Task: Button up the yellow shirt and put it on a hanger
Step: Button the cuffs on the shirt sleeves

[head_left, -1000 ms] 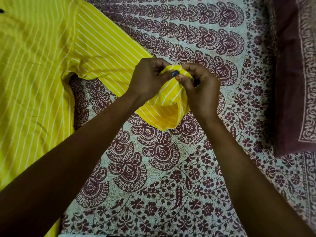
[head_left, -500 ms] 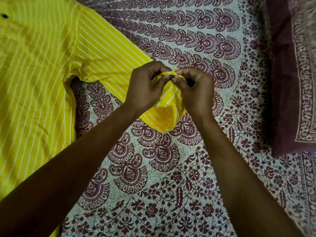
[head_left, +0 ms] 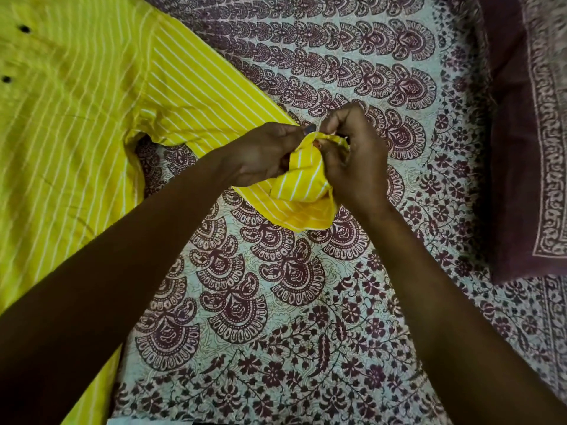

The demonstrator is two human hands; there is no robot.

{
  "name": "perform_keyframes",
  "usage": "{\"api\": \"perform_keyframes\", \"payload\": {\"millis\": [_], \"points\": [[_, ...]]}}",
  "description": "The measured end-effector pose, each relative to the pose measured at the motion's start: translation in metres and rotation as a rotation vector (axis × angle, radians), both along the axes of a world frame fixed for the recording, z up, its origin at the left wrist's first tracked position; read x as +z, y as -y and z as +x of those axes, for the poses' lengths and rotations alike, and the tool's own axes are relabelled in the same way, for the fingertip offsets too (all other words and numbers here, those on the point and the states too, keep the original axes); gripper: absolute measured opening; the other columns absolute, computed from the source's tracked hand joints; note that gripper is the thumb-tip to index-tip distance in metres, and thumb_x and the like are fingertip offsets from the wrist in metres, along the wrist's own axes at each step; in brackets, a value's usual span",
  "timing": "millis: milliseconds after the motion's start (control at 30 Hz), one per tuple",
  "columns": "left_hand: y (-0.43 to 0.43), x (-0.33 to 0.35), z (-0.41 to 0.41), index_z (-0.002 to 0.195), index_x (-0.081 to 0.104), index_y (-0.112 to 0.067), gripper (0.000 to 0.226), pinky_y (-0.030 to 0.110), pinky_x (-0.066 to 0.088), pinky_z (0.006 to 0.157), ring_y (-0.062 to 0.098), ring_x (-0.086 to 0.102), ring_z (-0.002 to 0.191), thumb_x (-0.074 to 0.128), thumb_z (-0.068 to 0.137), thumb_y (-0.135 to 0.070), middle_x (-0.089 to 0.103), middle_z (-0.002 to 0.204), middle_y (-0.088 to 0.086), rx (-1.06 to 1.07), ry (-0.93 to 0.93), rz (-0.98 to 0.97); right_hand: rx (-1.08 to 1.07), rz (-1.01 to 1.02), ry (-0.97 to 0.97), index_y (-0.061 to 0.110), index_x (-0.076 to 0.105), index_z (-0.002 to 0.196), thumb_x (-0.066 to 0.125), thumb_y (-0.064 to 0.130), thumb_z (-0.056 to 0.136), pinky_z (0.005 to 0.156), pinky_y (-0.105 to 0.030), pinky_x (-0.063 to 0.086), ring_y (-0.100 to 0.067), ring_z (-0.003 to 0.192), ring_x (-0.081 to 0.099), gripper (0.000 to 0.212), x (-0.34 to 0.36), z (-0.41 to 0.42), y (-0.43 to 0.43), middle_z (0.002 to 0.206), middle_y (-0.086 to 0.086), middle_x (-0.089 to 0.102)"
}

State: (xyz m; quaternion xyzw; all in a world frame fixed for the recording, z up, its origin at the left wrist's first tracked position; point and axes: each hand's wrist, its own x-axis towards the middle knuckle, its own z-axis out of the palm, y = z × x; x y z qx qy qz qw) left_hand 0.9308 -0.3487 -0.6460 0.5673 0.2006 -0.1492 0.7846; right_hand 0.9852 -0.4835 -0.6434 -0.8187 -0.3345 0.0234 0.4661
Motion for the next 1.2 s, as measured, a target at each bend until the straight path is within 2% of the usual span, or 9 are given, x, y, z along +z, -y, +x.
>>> {"api": "perform_keyframes", "payload": {"millis": [133,267,367,500,633,733,833,1067,1200], "points": [[0.010,-0.003,0.002,0.076,0.060,-0.014,0.028,0.019,0.049,0.059,0.001,0.055,0.053,0.041,0.097,-0.016,0.064,0.057,-0.009,0.184,-0.045,0.124,-0.042,0.012,-0.002,0.019,0.057,0.092,0.063,0.008,0.076,0.077,-0.039,0.049,-0.023,0.083,0.058,0.020,-0.002,-0.004,0.004,0.081,0.019,0.052],[0.031,0.002,0.002,0.126,0.050,-0.020,0.058,0.052,0.038,0.102,0.029,0.052,0.113,0.032,0.089,-0.063,0.052,0.130,0.009,0.298,-0.445,0.160,-0.301,0.172,-0.089,0.029,0.056,0.097,0.065,0.005,0.078,0.074,-0.027,0.050,-0.017,0.081,0.059,0.031,-0.004,-0.017,0.010,0.084,0.010,0.060],[0.034,0.000,-0.011,0.131,0.043,-0.022,0.078,0.052,0.044,0.094,0.037,0.053,0.114,0.036,0.077,-0.076,0.051,0.132,0.011,0.157,-0.576,-0.112,-0.299,0.150,-0.049,0.016,0.062,0.094,0.065,0.004,0.079,0.072,-0.030,0.051,-0.017,0.077,0.060,0.020,-0.015,-0.025,0.022,0.088,-0.002,0.064],[0.024,-0.010,-0.014,0.126,0.048,-0.013,0.048,0.034,0.055,0.070,0.017,0.064,0.083,0.064,0.084,-0.030,0.063,0.112,0.006,0.398,-0.343,-0.135,-0.018,-0.071,-0.017,0.008,0.070,0.090,0.064,0.020,0.083,0.086,-0.026,0.044,-0.013,0.092,0.058,0.015,-0.029,-0.034,0.034,0.096,-0.004,0.070],[0.026,-0.002,-0.017,0.116,0.054,-0.011,0.042,0.044,0.053,0.084,0.021,0.064,0.090,0.069,0.078,-0.004,0.065,0.102,0.006,0.385,-0.147,0.062,-0.164,0.131,-0.293,0.014,0.067,0.099,0.061,0.022,0.086,0.085,-0.031,0.049,-0.013,0.096,0.060,0.016,-0.020,-0.036,0.035,0.101,-0.002,0.064],[0.028,0.006,-0.023,0.092,0.064,-0.013,0.019,0.040,0.055,0.082,0.020,0.066,0.086,0.069,0.076,-0.004,0.070,0.088,0.002,0.297,-0.025,0.113,-0.220,0.134,-0.447,0.013,0.055,0.121,0.065,0.018,0.084,0.095,-0.030,0.044,-0.017,0.108,0.055,0.039,-0.011,-0.015,0.030,0.113,-0.003,0.059],[0.028,0.004,-0.028,0.078,0.065,-0.014,0.015,0.030,0.056,0.066,0.014,0.064,0.068,0.075,0.071,-0.007,0.069,0.072,0.000,0.344,0.052,0.264,-0.084,0.096,-0.642,0.003,0.068,0.088,0.068,0.015,0.077,0.069,-0.031,0.044,-0.020,0.077,0.053,0.016,-0.002,0.005,0.025,0.081,-0.011,0.061],[0.062,-0.004,-0.033,0.066,0.060,-0.024,0.021,0.020,0.041,0.049,-0.003,0.047,0.048,0.067,0.082,-0.014,0.059,0.049,-0.010,0.659,0.147,0.490,-0.359,-0.101,-0.342,0.024,0.067,0.099,0.062,0.048,0.080,0.080,-0.026,0.045,-0.010,0.093,0.057,0.031,0.002,0.000,0.041,0.100,-0.001,0.062],[0.116,0.001,-0.049,0.088,0.071,-0.022,0.015,0.022,0.039,0.050,0.001,0.048,0.051,0.058,0.087,-0.030,0.057,0.059,-0.014,0.248,0.378,0.699,-0.388,0.110,-0.978,0.020,0.064,0.099,0.061,0.058,0.073,0.060,-0.024,0.049,-0.011,0.074,0.062,0.045,0.006,-0.012,0.088,0.089,0.001,0.067]]}}
